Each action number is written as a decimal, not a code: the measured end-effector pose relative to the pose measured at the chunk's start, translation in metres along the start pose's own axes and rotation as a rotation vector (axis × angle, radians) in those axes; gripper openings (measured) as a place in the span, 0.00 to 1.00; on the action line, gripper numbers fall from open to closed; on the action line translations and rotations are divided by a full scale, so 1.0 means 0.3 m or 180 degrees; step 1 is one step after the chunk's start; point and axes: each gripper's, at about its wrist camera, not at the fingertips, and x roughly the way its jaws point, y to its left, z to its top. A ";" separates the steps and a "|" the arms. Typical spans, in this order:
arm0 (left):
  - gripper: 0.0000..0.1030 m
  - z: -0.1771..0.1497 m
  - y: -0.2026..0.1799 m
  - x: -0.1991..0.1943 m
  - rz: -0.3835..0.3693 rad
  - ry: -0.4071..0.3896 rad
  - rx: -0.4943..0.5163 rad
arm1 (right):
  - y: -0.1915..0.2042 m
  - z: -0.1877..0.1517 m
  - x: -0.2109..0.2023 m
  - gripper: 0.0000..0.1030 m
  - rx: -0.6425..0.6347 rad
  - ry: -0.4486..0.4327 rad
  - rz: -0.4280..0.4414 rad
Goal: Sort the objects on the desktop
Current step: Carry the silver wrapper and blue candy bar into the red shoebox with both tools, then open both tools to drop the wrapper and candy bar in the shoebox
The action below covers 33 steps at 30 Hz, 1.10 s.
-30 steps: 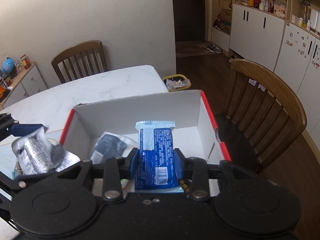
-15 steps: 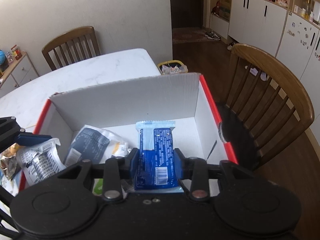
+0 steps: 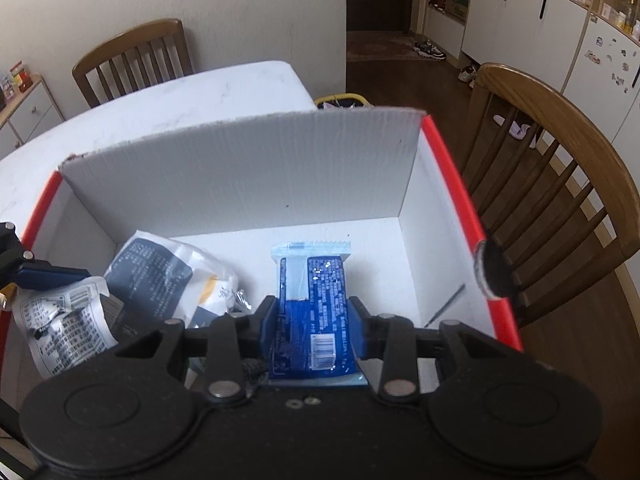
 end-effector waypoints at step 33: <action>0.89 0.016 -0.011 0.037 0.0281 0.0086 0.0076 | 0.009 0.021 0.005 0.47 0.0029 0.0170 0.0078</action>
